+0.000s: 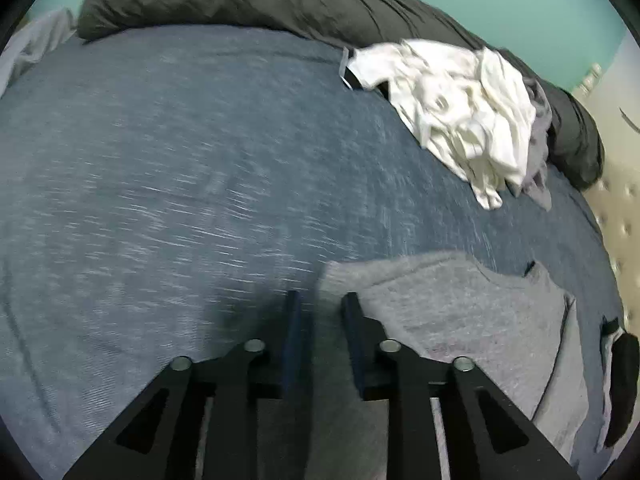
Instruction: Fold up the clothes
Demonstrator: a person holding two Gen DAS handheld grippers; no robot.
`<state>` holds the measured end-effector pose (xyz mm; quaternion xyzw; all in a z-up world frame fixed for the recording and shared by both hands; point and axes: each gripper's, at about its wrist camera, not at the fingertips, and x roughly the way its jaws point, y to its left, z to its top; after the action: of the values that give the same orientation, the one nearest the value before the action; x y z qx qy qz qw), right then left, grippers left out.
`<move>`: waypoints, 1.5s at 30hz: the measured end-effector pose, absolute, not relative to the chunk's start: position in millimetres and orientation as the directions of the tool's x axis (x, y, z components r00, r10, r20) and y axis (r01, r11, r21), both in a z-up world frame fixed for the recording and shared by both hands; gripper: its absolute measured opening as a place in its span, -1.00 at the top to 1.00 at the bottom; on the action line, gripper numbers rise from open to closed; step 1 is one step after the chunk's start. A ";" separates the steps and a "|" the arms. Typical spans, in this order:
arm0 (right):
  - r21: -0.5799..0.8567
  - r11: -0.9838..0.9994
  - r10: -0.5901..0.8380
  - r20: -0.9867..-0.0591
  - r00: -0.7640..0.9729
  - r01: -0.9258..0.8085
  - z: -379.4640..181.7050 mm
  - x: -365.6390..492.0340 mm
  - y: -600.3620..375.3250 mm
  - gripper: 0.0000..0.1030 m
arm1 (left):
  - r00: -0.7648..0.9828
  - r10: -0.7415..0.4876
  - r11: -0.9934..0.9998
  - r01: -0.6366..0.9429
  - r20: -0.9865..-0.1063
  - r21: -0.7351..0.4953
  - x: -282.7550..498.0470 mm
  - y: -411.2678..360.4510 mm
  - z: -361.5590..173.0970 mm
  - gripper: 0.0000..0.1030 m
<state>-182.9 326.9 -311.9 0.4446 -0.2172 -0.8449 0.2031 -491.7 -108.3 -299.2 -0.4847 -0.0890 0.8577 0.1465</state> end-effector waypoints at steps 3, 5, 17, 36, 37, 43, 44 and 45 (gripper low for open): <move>0.550 -0.821 -0.538 -0.659 -0.526 0.152 -309.6 -181.4 327.2 0.78 | -0.482 0.348 -0.938 -0.171 -0.804 -0.303 -477.6 -123.3 -287.1 0.41; 0.552 -0.820 -0.538 -0.653 -0.533 0.150 -307.5 -179.8 328.0 0.78 | -0.460 0.370 -0.929 -0.188 -0.807 -0.319 -465.7 -129.9 -282.3 0.24; 0.564 -0.810 -0.547 -0.628 -0.554 0.161 -298.1 -174.3 327.9 0.78 | -0.400 0.323 -0.933 -0.287 -0.858 -0.217 -400.8 -125.5 -311.8 0.21; 0.579 -0.800 -0.555 -0.619 -0.556 0.154 -296.3 -173.6 329.9 0.78 | -0.424 0.398 -0.915 -0.243 -0.814 -0.321 -339.8 -165.4 -336.4 0.63; 0.581 -0.800 -0.555 -0.619 -0.556 0.152 -296.6 -174.0 330.3 0.78 | -0.421 0.397 -0.916 -0.243 -0.816 -0.320 -337.3 -165.7 -337.9 0.63; 0.580 -0.801 -0.550 -0.618 -0.562 0.148 -296.8 -175.8 331.6 0.78 | -0.440 0.389 -0.920 -0.228 -0.809 -0.319 -314.4 -174.6 -321.5 0.63; 0.579 -0.801 -0.550 -0.617 -0.563 0.148 -296.4 -175.7 331.7 0.78 | -0.439 0.393 -0.919 -0.228 -0.808 -0.322 -308.1 -177.4 -316.8 0.63; 0.579 -0.802 -0.550 -0.616 -0.564 0.148 -296.0 -175.3 331.8 0.78 | -0.434 0.398 -0.917 -0.229 -0.808 -0.328 -300.4 -180.0 -311.7 0.63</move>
<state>-175.3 331.8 -296.0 0.4195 -0.2391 -0.8514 0.2050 -300.4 -180.0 -311.7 -0.4984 -0.0847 0.8425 0.1858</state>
